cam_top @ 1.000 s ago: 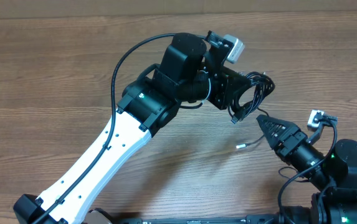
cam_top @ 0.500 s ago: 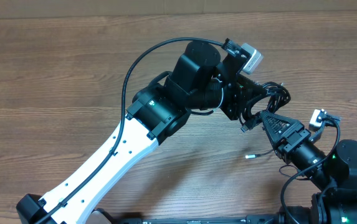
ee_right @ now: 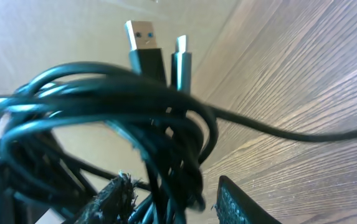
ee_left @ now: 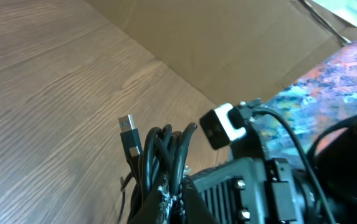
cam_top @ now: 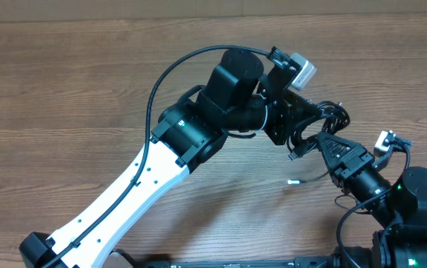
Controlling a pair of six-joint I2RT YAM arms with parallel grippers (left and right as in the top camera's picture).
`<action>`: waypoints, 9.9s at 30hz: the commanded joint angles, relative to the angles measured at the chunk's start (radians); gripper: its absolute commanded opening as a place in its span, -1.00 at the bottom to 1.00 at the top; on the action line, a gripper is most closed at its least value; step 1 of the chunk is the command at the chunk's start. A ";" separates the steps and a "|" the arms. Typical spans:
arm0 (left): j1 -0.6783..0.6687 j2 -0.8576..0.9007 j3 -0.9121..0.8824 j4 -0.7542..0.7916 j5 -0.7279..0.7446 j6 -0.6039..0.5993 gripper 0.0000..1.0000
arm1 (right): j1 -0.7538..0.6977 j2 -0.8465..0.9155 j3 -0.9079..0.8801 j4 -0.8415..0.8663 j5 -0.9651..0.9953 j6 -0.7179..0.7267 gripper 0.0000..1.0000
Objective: Untangle cables
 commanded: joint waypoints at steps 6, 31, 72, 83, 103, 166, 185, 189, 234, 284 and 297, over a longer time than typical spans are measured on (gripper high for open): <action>-0.019 -0.017 0.007 0.013 0.041 0.047 -0.91 | -0.002 0.024 0.013 0.007 -0.025 -0.006 -0.04; -0.020 -0.018 0.007 0.012 0.212 0.045 -0.91 | -0.002 0.024 0.013 0.008 0.037 -0.068 -0.53; -0.032 -0.017 0.007 -0.385 -0.312 0.120 0.99 | -0.002 0.024 0.013 -0.103 -0.014 -0.048 -0.93; -0.038 -0.018 0.007 -0.385 -0.099 0.243 0.53 | -0.002 0.024 0.013 -0.103 0.002 -0.052 -0.93; -0.038 -0.006 0.007 -0.310 -0.146 0.086 0.25 | -0.002 0.024 0.013 -0.024 -0.132 -0.044 -0.93; 0.283 0.003 0.007 -0.317 0.492 -0.080 -0.92 | -0.002 0.024 0.013 0.059 -0.112 -0.188 0.86; 0.291 0.029 0.007 -0.311 0.565 -0.062 -0.92 | -0.002 0.024 0.013 0.089 -0.149 -0.296 0.86; 0.280 0.041 0.007 -0.308 0.542 -0.063 -0.92 | -0.002 0.024 0.013 0.089 -0.150 -0.296 0.86; 0.150 0.047 0.007 -0.184 0.733 -0.059 -0.92 | -0.002 0.039 0.013 0.087 -0.040 -0.296 0.86; 0.232 0.047 0.007 -0.140 0.800 -0.067 -0.92 | -0.002 0.074 0.013 -0.081 0.095 -0.363 0.82; 0.244 0.047 0.007 -0.023 0.722 -0.306 -0.92 | -0.002 0.074 0.013 0.035 -0.104 -0.357 0.96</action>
